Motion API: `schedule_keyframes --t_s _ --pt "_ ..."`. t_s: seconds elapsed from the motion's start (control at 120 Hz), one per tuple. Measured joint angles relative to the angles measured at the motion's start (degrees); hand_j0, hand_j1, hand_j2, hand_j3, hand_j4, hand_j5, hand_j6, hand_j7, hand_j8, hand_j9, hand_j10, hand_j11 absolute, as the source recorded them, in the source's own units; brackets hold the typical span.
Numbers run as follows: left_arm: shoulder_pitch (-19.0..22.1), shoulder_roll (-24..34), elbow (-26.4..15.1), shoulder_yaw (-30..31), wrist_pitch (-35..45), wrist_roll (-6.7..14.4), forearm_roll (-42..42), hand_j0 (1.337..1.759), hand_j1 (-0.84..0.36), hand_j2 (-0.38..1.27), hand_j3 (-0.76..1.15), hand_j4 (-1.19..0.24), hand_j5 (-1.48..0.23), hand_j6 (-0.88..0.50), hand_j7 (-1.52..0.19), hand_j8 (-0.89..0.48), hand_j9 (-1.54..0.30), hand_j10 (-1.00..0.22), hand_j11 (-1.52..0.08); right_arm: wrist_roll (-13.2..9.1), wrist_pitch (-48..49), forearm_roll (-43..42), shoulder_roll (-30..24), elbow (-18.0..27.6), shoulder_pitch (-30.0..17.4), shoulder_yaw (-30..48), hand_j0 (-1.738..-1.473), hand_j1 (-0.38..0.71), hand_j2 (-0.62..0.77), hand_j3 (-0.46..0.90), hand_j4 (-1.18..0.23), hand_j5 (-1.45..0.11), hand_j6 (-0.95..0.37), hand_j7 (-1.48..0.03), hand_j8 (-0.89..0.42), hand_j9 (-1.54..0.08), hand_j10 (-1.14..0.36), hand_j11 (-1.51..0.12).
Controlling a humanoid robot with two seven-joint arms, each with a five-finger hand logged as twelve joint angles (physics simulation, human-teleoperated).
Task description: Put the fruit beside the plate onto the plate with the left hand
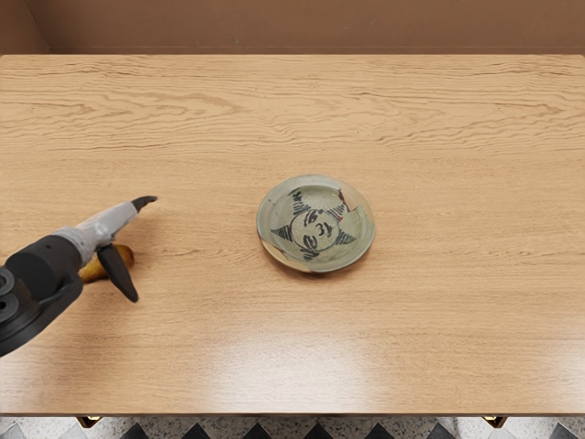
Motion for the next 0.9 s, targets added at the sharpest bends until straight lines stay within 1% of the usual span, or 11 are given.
schedule_keyframes --t_s 0.283,0.417,0.617,0.9 --pt "0.4 1.6 0.2 0.8 1.7 0.0 0.9 1.658 0.31 0.01 0.0 -0.04 -0.05 -0.04 -0.05 -0.04 -0.05 -0.04 -0.05 0.0 0.0 0.0 0.0 0.0 0.0 0.0 -1.658 -0.35 0.0 0.0 0.0 0.0 0.0 0.0 0.0 0.0 0.0 0.0" --pt "0.4 2.2 0.3 1.0 1.9 0.0 1.0 1.658 0.29 0.01 0.0 -0.06 -0.07 -0.06 -0.07 -0.06 -0.07 -0.06 -0.07 0.0 0.0 0.0 0.0 0.0 0.0 0.0 -1.658 -0.35 0.0 0.0 0.0 0.0 0.0 0.0 0.0 0.0 0.0 0.0" --pt "1.1 1.8 1.0 1.3 2.2 0.0 0.9 1.658 0.2 0.03 0.0 -0.13 -0.17 -0.13 -0.16 -0.13 -0.16 -0.13 -0.16 0.0 0.0 0.0 0.0 0.0 0.0 0.0 -1.658 -0.35 0.0 0.0 0.0 0.0 0.0 0.0 0.0 0.0 0.0 0.0" --pt "1.1 1.0 2.1 1.3 3.2 0.0 0.9 1.658 0.1 0.05 0.0 -0.22 -0.28 -0.22 -0.28 -0.22 -0.28 -0.22 -0.28 0.0 0.0 0.0 0.0 0.0 0.0 0.1 -1.658 -0.35 0.0 0.0 0.0 0.0 0.0 0.0 0.0 0.0 0.0 0.0"
